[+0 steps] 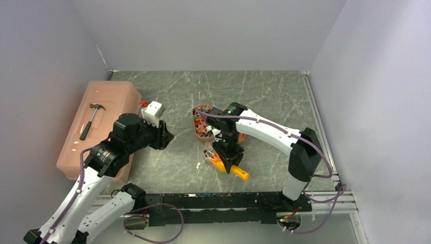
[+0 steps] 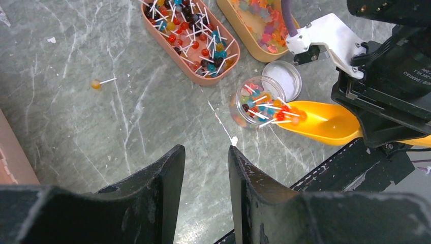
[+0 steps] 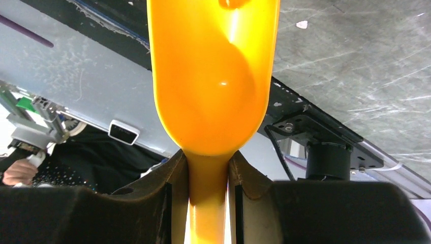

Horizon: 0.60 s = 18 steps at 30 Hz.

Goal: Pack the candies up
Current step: Place the fake candies in the packing bottle.

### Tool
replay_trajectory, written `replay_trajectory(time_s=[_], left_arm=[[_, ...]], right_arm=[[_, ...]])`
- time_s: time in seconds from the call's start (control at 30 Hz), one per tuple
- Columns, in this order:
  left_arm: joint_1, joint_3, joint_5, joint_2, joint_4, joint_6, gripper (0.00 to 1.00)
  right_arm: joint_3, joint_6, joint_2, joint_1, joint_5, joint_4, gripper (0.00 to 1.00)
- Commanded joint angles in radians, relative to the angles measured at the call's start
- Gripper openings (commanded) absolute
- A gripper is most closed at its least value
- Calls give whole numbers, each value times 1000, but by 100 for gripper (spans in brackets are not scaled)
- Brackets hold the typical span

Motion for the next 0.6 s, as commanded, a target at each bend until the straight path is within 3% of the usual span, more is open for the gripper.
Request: replay_trajectory(time_s=[0.0, 0.57], left_arm=[[-3, 0, 1, -18, 10, 3, 43], [-3, 4, 9, -30, 5, 2, 42]], right_arm=[[43, -9, -1, -16, -85, -63, 0], [17, 24, -43, -151, -262, -63, 0]])
